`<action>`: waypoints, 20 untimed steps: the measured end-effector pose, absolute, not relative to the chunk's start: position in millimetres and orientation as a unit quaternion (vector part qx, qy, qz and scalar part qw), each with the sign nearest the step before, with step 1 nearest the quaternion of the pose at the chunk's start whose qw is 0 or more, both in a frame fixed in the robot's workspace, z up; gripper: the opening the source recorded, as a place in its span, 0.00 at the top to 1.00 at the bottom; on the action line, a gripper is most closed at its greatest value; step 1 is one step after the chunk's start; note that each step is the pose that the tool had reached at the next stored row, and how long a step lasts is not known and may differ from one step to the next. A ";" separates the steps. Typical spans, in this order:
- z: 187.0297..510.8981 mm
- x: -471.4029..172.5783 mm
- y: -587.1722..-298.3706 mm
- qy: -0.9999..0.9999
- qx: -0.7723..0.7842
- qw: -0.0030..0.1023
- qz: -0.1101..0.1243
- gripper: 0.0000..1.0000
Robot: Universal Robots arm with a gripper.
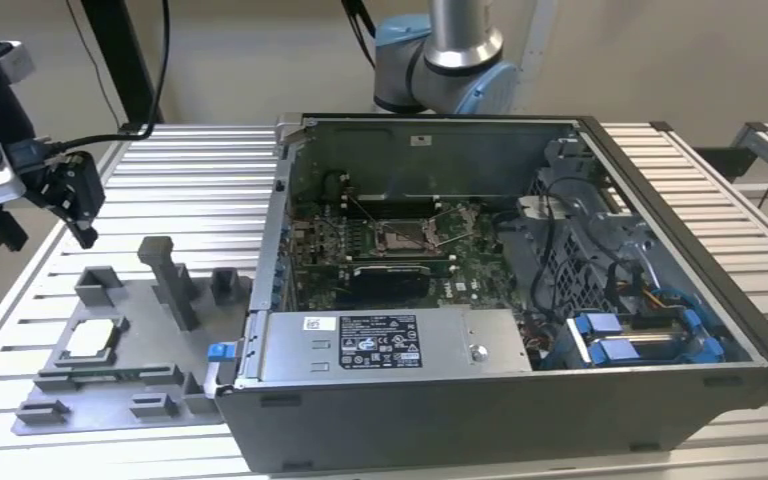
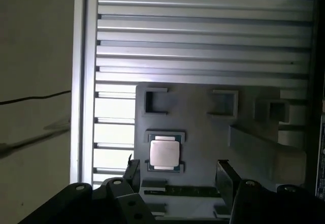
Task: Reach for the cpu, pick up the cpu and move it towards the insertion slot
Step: 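Reach for the cpu, then pick up the cpu and move it towards the insertion slot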
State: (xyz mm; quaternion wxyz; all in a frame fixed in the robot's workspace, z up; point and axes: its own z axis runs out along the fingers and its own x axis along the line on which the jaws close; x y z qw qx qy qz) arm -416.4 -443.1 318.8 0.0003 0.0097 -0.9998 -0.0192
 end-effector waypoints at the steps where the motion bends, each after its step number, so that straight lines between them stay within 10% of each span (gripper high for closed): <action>1: 317.4 -416.5 -443.6 -1.000 0.010 0.000 -0.019 0.00; 20: 287.8 -419.1 -450.6 -1.000 0.010 0.001 -0.019 0.00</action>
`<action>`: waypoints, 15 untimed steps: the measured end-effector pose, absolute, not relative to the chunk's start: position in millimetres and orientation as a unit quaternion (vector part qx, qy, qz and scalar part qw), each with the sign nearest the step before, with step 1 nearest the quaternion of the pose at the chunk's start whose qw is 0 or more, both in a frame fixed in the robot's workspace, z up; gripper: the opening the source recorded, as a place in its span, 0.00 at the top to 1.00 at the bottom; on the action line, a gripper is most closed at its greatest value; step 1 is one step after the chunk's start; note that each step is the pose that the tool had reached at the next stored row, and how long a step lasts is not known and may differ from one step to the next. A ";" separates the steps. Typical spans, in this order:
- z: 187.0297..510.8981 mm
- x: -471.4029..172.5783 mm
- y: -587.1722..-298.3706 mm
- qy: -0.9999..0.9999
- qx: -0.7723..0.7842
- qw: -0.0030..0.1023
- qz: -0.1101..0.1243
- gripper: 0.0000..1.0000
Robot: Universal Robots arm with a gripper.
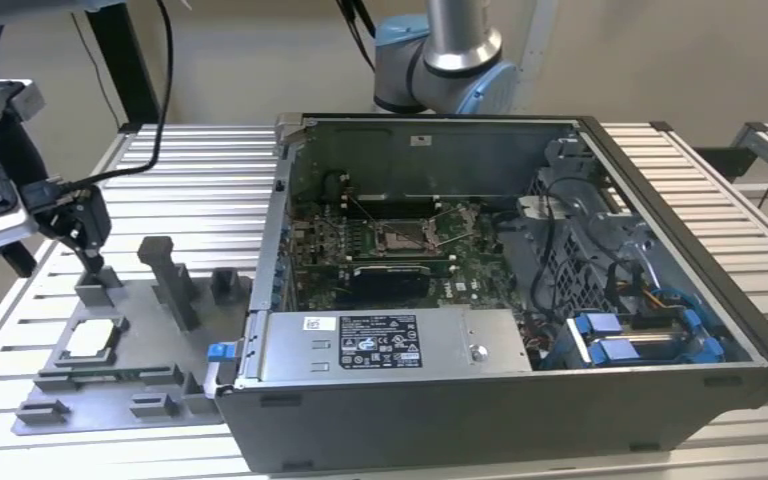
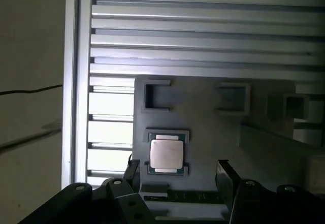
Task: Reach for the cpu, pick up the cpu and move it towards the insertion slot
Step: 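Pick up the cpu and move it towards the insertion slot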
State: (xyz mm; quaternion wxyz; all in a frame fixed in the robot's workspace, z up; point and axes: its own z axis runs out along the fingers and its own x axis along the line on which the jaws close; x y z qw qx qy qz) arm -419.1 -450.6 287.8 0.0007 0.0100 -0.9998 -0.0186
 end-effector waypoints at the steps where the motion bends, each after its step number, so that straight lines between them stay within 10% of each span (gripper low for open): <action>1: 286.2 -419.2 -451.0 -1.000 0.010 0.001 -0.019 0.00; 15: 263.7 -421.3 -455.0 -1.000 0.010 0.001 -0.018 0.00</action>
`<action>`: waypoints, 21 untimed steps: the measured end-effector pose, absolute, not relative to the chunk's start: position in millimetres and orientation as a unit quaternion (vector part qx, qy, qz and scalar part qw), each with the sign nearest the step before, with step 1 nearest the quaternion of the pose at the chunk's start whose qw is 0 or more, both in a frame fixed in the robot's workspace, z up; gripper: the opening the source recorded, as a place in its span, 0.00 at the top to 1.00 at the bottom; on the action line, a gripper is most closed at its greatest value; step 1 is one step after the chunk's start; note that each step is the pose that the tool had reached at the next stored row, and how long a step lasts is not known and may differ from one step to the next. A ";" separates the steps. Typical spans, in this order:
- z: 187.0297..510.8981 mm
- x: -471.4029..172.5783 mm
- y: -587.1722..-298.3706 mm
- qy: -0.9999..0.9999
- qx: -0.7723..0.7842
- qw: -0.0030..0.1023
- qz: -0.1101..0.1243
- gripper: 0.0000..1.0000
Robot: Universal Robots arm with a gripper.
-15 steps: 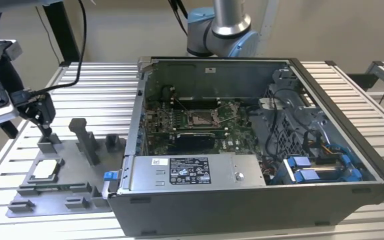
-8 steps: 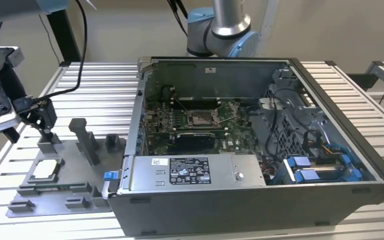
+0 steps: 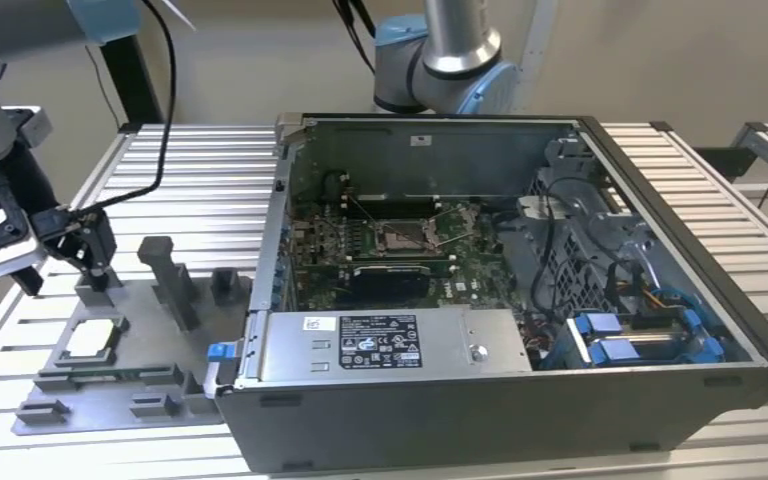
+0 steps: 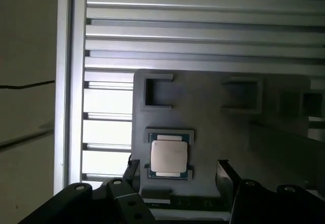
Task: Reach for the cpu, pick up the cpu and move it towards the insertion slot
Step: 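Pick up the cpu and move it towards the insertion slot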
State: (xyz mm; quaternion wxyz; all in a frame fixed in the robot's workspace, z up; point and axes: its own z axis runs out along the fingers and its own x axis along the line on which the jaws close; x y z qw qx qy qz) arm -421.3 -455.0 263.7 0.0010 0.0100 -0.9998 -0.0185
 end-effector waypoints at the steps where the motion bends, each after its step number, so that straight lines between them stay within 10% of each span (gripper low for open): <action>1: 262.1 -421.4 -455.4 -1.000 0.010 0.001 -0.019 0.00; 21: 229.1 -428.2 -457.5 -1.000 0.010 0.001 -0.018 0.00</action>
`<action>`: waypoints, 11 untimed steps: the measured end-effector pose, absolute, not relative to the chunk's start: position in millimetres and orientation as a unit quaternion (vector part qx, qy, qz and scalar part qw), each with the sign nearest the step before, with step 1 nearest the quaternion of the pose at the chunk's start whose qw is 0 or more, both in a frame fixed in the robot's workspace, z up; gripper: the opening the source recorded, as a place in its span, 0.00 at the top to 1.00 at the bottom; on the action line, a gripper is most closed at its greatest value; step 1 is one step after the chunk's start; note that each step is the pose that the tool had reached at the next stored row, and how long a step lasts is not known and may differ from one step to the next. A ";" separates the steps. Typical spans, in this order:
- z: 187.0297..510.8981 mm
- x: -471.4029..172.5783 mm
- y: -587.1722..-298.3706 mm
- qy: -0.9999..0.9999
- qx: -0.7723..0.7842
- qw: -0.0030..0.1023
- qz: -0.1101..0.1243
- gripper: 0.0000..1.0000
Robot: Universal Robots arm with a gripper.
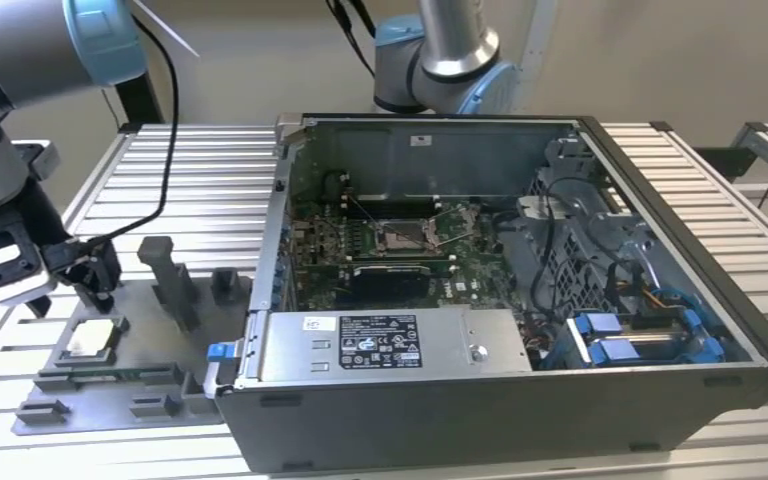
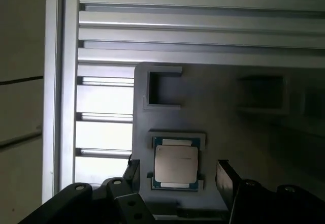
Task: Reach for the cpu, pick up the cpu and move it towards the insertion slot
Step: 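Pick up the cpu and move it towards the insertion slot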
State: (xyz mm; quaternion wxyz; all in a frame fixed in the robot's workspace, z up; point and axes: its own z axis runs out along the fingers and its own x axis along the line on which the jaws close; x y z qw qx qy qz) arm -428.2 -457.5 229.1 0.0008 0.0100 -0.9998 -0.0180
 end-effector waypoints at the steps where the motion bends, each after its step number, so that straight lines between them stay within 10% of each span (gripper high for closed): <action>1: 227.6 -428.4 -457.5 -1.000 0.010 0.001 -0.018 0.00; 11: 214.3 -429.3 -458.4 -1.000 0.010 -0.002 -0.018 0.00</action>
